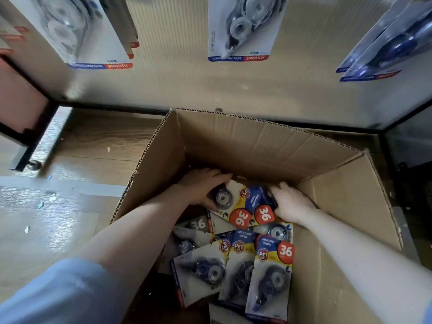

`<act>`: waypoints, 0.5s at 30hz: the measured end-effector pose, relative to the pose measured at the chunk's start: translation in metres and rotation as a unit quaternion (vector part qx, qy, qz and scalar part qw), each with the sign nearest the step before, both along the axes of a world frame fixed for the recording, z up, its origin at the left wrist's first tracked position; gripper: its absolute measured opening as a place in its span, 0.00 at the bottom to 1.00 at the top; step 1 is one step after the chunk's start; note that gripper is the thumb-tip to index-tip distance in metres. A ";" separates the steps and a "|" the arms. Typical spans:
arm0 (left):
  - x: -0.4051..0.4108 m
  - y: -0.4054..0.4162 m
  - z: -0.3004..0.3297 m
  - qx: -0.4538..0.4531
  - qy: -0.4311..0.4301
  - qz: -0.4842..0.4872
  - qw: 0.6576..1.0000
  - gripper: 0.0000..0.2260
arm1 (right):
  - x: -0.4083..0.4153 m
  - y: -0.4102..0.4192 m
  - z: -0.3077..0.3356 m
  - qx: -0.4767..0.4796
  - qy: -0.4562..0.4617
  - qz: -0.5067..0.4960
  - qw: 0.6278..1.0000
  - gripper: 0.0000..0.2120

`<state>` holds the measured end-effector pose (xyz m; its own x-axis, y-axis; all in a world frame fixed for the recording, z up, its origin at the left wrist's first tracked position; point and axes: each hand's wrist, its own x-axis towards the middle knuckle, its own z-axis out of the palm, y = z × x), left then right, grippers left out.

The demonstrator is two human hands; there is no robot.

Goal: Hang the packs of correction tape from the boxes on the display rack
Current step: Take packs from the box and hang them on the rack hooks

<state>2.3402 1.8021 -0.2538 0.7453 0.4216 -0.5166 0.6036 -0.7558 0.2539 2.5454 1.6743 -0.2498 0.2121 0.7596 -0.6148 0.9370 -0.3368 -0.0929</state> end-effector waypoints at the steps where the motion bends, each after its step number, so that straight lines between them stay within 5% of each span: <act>1: 0.001 0.000 0.002 0.009 0.006 0.004 1.000 0.44 | 0.000 0.001 0.001 0.013 0.017 -0.022 1.000 0.17; 8: -0.005 0.003 0.015 0.070 0.103 0.035 0.992 0.29 | -0.001 0.004 -0.003 0.028 0.159 -0.176 0.971 0.08; 11: -0.005 0.004 0.018 0.080 0.125 0.032 0.988 0.25 | 0.000 0.006 0.001 0.028 0.195 -0.213 0.957 0.12; 15: -0.003 0.006 0.028 -0.012 0.111 0.077 0.991 0.26 | 0.000 0.009 0.009 0.044 0.254 -0.259 0.931 0.10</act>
